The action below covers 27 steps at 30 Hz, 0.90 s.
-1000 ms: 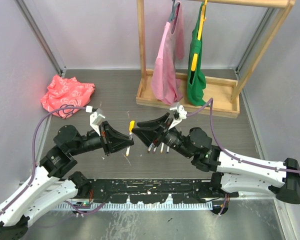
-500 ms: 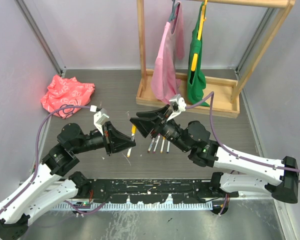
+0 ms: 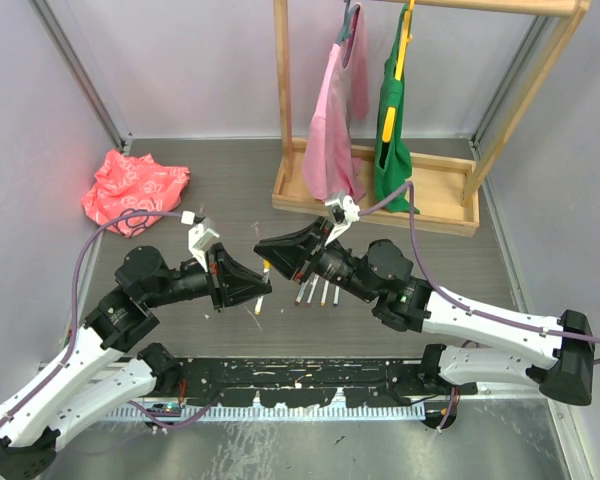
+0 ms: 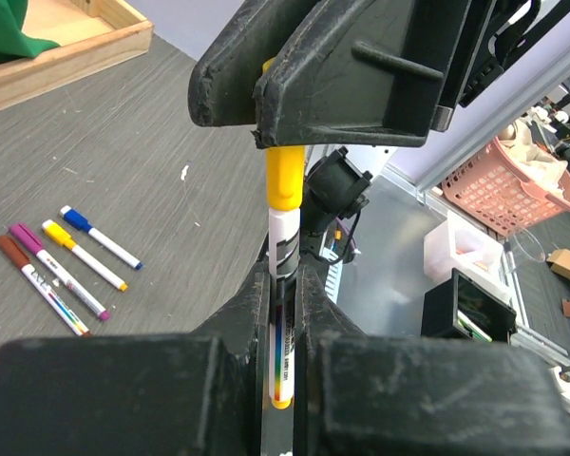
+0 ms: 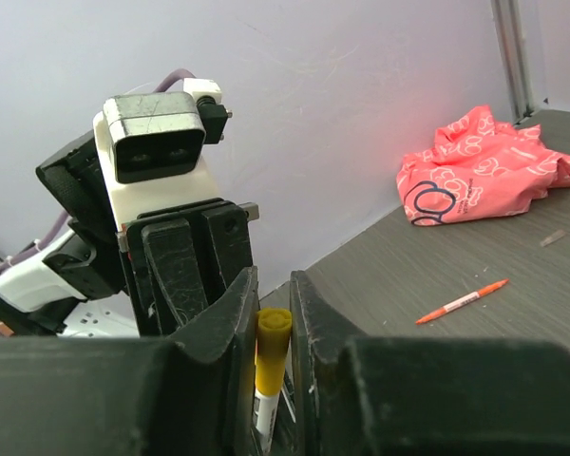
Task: Insert the pens into the pen caps
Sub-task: Press the pen cap onto the pen.
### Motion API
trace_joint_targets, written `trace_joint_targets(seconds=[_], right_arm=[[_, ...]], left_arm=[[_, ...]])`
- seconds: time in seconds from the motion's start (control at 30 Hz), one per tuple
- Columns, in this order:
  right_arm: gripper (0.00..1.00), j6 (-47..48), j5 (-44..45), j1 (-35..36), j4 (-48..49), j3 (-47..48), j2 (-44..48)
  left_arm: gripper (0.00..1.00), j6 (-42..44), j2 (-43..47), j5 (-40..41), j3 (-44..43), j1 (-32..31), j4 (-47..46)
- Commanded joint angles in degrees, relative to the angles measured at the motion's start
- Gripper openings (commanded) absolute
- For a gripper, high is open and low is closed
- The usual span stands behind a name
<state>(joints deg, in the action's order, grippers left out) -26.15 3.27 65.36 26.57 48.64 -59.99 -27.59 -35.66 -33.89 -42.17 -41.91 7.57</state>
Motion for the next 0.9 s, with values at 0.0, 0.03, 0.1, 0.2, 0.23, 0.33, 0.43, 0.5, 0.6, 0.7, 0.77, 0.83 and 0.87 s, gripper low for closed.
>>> trace_joint_targets(seconds=[0.0,0.03,0.1,0.2,0.23,0.33,0.43,0.5,0.6,0.7,0.77,0.83,0.87], right_arm=[[0.14,-1.7,-2.7,-0.4,2.5,0.3,1.4],[0.11,-1.8,-2.8,-0.4,2.5,0.2,1.5],[0.05,-2.1,-2.7,-0.4,2.5,-0.4,1.5],[0.0,-3.5,-1.8,-0.4,3.0,-1.9,1.3],[0.0,-4.0,-1.8,-0.4,3.3,-2.3,1.1],[0.0,-4.7,-3.3,-0.4,2.9,-3.2,0.5],[0.0,-4.8,-3.5,0.9,2.8,-3.6,-0.4],[0.0,-4.5,-2.1,2.7,2.1,-3.6,-1.1],[0.0,-5.7,-1.5,5.0,2.7,-5.0,-1.7],[0.0,-6.6,-0.2,8.0,2.1,-6.0,-2.4],[0.0,-7.0,1.2,10.4,1.7,-6.4,-3.3],[0.0,-8.2,1.7,12.5,1.7,-7.3,-4.5],[0.0,-9.0,2.2,13.4,1.8,-8.0,-4.7]], left_arm=[[0.0,-0.1,-0.1,-0.1,-1.9,0.1,-2.1],[0.0,-0.3,-0.3,0.8,-2.3,0.1,-1.9],[0.0,-0.4,-0.7,2.4,-3.6,0.2,-1.1],[0.0,-0.4,-1.5,4.7,-6.5,0.1,-0.6],[0.0,-0.4,-1.8,5.3,-7.6,0.1,-0.6],[0.0,-0.5,-2.9,8.0,-11.6,0.1,-0.7],[0.0,0.1,-4.7,11.0,-16.7,0.1,0.7],[0.0,0.2,-5.8,12.0,-19.7,0.1,0.4],[0.0,0.6,-7.0,12.7,-24.0,0.1,-0.4],[0.0,3.5,-9.5,12.8,-30.4,0.1,3.4],[0.0,4.5,-10.3,13.5,-32.5,0.1,3.4],[0.0,5.2,-11.2,13.8,-34.3,0.2,3.0],[0.0,5.4,-11.7,13.8,-35.0,0.1,2.8]])
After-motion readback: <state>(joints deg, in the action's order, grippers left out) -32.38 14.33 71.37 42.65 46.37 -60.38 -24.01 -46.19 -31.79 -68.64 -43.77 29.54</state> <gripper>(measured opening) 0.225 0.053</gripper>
